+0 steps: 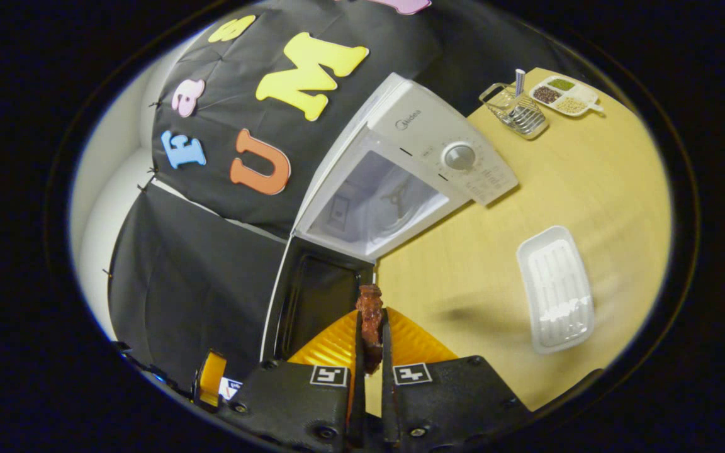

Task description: Open the microwave oven with the left hand, put the food in, and close the microwave oven.

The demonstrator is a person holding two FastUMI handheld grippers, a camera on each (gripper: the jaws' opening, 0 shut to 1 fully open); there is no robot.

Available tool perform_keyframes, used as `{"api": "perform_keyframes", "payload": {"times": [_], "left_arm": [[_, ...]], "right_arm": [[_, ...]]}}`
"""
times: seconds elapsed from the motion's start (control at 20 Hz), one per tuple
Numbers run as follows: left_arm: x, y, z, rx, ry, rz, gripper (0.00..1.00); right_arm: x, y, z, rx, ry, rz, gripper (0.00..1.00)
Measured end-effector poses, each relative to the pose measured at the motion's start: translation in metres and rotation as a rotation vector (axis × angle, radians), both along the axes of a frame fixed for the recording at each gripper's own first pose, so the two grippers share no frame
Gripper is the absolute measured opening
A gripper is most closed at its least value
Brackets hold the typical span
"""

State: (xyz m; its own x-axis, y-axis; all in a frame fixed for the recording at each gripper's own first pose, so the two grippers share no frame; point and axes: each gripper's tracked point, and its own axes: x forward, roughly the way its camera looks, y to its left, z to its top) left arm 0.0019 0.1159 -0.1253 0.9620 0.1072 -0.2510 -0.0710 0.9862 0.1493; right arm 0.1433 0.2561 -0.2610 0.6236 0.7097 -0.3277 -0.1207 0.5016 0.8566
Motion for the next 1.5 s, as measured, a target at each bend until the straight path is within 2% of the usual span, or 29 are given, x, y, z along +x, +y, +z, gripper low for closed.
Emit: {"api": "perform_keyframes", "payload": {"times": [0.05,0.1,0.15,0.35,0.5,0.65,0.8,0.95,1.1,1.4,1.5], "left_arm": [[0.001,0.005,-0.002,-0.003,0.002,-0.006,0.96],[0.001,0.01,-0.005,-0.01,0.006,-0.014,0.88],[0.004,0.014,-0.006,-0.014,0.004,-0.016,0.95],[0.007,0.028,-0.015,-0.036,-0.004,-0.015,0.95],[0.008,0.036,-0.026,-0.03,-0.006,-0.017,0.95],[0.003,0.045,-0.037,-0.04,0.003,-0.006,0.95],[-0.002,0.054,-0.044,-0.031,0.007,0.003,0.96],[-0.004,0.059,-0.048,-0.005,0.007,0.0,0.96],[-0.003,0.059,-0.056,-0.019,0.014,-0.005,0.96],[0.002,0.063,-0.063,-0.013,0.026,-0.01,0.95],[0.004,0.067,-0.065,-0.013,0.034,-0.001,0.95]], "right_arm": [[0.007,0.018,-0.002,0.018,-0.006,-0.016,0.13],[0.015,0.035,-0.004,0.04,-0.015,-0.037,0.13],[0.022,0.05,-0.008,0.05,-0.016,-0.062,0.13],[0.065,0.094,-0.026,0.094,-0.031,-0.194,0.13],[0.096,0.109,-0.034,0.126,-0.048,-0.315,0.13],[0.123,0.127,-0.035,0.18,-0.051,-0.393,0.13],[0.151,0.131,-0.035,0.206,-0.075,-0.492,0.13],[0.176,0.138,-0.039,0.213,-0.084,-0.559,0.13],[0.202,0.142,-0.049,0.215,-0.082,-0.621,0.13],[0.25,0.127,-0.071,0.216,-0.051,-0.758,0.13],[0.262,0.123,-0.079,0.162,-0.05,-0.786,0.13]]}}
